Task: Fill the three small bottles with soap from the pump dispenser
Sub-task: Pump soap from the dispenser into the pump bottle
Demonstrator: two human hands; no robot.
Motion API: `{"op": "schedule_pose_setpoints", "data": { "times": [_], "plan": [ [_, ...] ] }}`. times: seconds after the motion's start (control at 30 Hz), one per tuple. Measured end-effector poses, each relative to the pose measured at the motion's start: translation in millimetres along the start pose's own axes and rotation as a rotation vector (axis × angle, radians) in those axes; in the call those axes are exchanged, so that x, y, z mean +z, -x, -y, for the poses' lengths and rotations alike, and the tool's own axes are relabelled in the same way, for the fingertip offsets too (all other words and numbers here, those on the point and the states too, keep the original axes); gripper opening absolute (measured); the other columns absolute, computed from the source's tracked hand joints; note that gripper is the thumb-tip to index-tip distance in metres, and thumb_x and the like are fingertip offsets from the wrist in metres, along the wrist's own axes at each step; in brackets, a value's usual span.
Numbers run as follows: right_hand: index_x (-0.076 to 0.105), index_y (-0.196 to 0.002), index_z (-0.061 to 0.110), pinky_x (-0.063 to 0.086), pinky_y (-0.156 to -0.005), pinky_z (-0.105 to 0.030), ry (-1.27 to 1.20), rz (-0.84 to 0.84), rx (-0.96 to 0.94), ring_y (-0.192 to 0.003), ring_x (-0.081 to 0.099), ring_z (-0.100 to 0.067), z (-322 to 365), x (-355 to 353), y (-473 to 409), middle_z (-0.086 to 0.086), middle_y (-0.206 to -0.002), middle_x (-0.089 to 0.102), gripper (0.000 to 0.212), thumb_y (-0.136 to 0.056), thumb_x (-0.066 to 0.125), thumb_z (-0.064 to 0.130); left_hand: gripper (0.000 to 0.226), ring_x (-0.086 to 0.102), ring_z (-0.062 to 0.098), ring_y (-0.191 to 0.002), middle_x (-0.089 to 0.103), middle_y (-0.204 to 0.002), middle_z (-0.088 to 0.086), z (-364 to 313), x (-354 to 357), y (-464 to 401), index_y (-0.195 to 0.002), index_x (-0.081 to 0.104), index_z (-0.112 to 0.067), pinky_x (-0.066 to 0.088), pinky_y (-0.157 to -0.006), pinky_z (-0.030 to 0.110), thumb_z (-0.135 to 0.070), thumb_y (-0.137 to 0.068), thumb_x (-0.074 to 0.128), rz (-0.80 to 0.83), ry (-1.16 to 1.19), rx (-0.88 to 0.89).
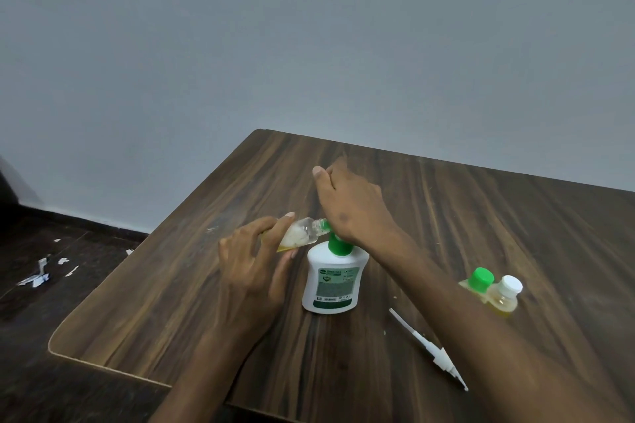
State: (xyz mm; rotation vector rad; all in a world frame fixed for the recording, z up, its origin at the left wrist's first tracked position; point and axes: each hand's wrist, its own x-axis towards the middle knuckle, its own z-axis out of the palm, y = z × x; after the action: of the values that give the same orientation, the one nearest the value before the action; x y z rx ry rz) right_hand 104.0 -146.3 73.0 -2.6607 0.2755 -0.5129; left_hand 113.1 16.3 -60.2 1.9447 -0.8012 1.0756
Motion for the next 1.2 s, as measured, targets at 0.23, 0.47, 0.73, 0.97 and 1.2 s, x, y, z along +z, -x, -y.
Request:
{"op": "schedule_pose_setpoints", "data": {
  "times": [0.23,0.47,0.73,0.97,1.2],
  "plan": [
    [0.052,-0.113,0.019,0.039,-0.105,-0.050,0.002,-0.004,-0.005,-0.086,0.063,-0.020,0.1,-0.9,-0.4,0.002,-0.091,0.066,0.045,-0.109,0.020,0.051,0.045,0.059,0.024,-0.113,0.066,-0.127,0.011,1.3,0.3,0.2,-0.147,0.055,-0.021,0.040,-0.093,0.043,-0.026,-0.103,0.059,0.008,0.004,0.001],
    [0.052,-0.111,0.020,0.039,-0.105,-0.050,0.015,-0.011,-0.008,-0.083,0.062,-0.017,0.3,-0.1,-0.2,0.005,-0.085,0.062,0.044,-0.109,0.020,0.051,0.046,0.059,0.024,-0.112,0.066,-0.127,0.010,0.9,0.1,0.6,-0.149,0.054,-0.023,0.039,-0.093,0.041,-0.027,-0.103,0.059,0.008,0.003,-0.002],
    [0.052,-0.114,0.020,0.039,-0.106,-0.049,-0.023,-0.001,0.017,-0.079,0.062,-0.013,-0.8,0.1,2.0,0.006,-0.084,0.063,0.044,-0.109,0.021,0.051,0.043,0.060,0.024,-0.112,0.067,-0.126,0.010,1.8,0.0,0.7,-0.148,0.055,-0.022,0.043,-0.090,0.045,-0.029,-0.106,0.057,0.011,0.002,0.001],
    [0.052,-0.109,0.021,0.042,-0.103,-0.048,-0.002,-0.036,-0.014,-0.082,0.063,-0.016,-2.2,1.7,0.4,0.006,-0.084,0.063,0.042,-0.109,0.022,0.051,0.046,0.059,0.022,-0.112,0.067,-0.126,0.009,-0.4,-0.7,-0.2,-0.150,0.054,-0.025,0.038,-0.093,0.039,-0.027,-0.104,0.058,0.000,0.000,-0.010],
    [0.052,-0.108,0.022,0.036,-0.105,-0.046,0.026,-0.063,-0.027,-0.081,0.062,-0.012,-1.3,0.5,-1.2,0.008,-0.084,0.062,0.042,-0.108,0.023,0.052,0.046,0.059,0.021,-0.111,0.067,-0.126,0.009,0.2,-0.2,-0.4,-0.150,0.054,-0.024,0.034,-0.095,0.036,-0.027,-0.104,0.058,0.001,-0.003,-0.005]
  ]
}}
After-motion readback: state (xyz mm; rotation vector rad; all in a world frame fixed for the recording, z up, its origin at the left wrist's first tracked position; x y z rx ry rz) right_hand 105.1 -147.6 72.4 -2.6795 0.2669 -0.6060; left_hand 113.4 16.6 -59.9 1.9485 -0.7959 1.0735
